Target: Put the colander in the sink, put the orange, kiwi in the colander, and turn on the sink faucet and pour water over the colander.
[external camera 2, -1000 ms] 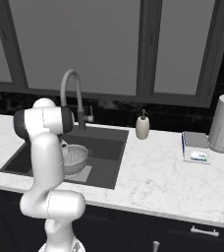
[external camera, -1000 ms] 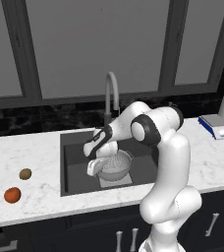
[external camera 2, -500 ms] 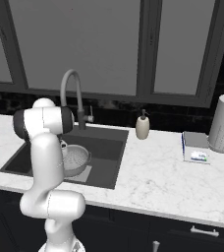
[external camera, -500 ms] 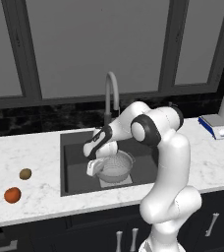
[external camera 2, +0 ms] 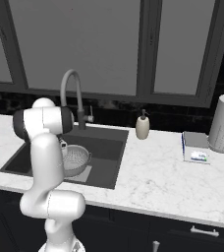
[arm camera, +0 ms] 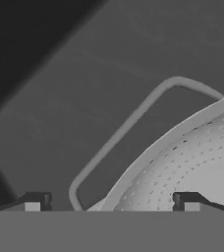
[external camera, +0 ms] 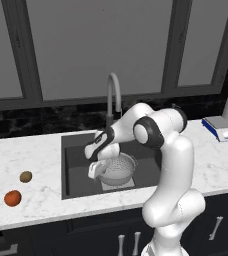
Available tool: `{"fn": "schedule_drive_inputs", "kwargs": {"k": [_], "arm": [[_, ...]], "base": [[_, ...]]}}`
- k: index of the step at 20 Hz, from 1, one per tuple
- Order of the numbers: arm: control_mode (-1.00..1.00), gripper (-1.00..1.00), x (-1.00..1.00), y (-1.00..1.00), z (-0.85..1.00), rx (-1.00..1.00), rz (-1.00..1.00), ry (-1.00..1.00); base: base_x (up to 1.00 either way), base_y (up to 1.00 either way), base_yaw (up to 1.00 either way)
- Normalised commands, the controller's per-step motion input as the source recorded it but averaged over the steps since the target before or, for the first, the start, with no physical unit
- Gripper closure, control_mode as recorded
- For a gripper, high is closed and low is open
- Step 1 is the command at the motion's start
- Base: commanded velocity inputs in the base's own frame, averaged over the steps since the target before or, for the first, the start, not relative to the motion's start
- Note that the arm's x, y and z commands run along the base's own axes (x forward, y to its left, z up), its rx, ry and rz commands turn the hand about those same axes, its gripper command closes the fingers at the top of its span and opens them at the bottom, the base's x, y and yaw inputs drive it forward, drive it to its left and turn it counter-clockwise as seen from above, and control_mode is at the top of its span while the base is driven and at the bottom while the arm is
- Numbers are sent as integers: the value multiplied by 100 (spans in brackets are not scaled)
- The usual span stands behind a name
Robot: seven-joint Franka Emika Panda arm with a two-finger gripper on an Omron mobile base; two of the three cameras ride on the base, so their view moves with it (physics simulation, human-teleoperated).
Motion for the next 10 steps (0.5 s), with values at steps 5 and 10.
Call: {"fn": "schedule_drive_inputs", "kwargs": {"k": [5, 10], "arm": [[-100, -100, 0, 0, 71, 0, -5, 0], [-100, -100, -41, 0, 82, 0, -12, -1]], "base": [[0, 0, 0], [0, 0, 0]]}}
